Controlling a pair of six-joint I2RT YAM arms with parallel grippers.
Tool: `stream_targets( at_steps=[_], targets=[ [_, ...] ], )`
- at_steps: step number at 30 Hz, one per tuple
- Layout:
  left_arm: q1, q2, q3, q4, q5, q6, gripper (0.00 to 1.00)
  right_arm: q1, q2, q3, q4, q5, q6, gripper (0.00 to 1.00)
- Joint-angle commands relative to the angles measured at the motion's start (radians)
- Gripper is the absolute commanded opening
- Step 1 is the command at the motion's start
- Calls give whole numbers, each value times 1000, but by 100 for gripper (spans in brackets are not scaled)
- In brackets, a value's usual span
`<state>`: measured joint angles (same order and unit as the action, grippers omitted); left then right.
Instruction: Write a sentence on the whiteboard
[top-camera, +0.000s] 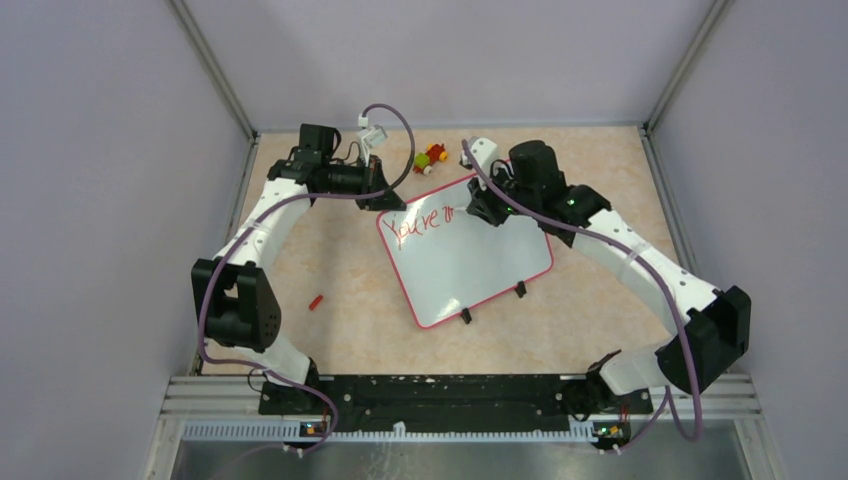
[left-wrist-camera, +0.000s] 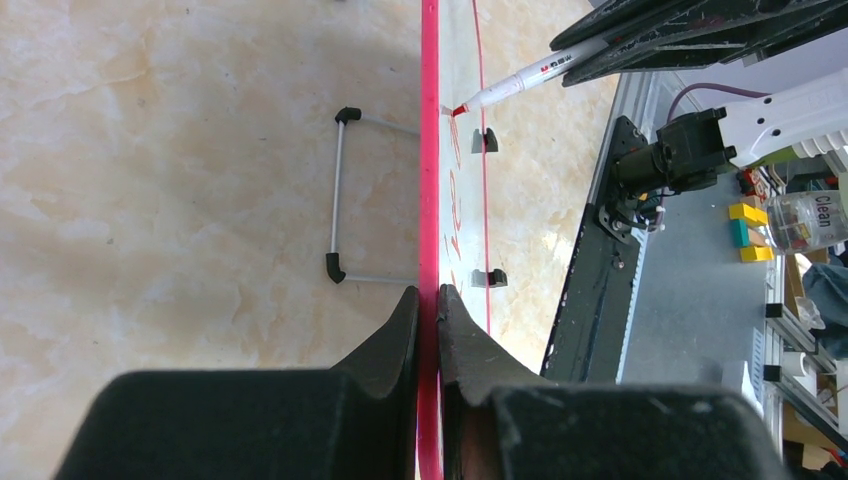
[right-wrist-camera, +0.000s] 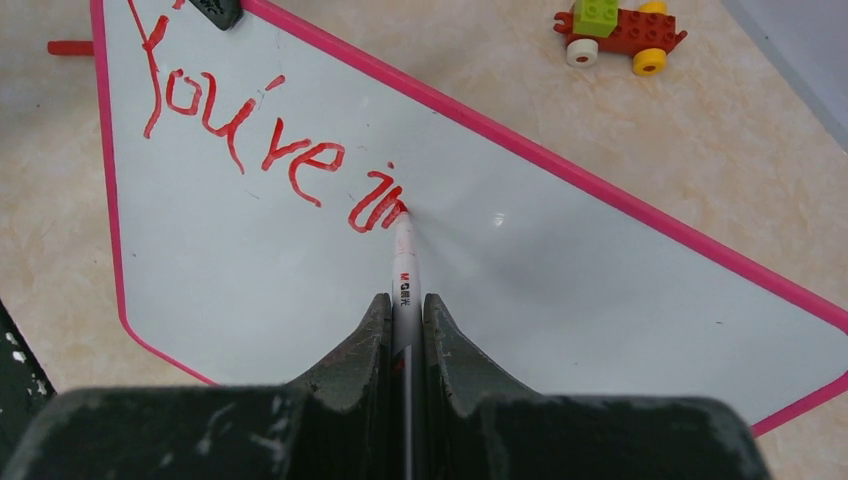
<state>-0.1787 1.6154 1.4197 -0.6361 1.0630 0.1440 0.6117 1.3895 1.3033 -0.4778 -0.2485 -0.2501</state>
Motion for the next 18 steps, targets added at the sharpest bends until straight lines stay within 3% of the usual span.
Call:
stream_targets(
  at_steps=[1, 18],
  targets=[
    [-17, 7, 21, -14, 27, 6, 0, -15, 14, 54, 47, 33, 2, 0],
    [-18, 12, 27, -16, 24, 3, 0, -36, -20, 17, 23, 56, -23, 0]
  ],
)
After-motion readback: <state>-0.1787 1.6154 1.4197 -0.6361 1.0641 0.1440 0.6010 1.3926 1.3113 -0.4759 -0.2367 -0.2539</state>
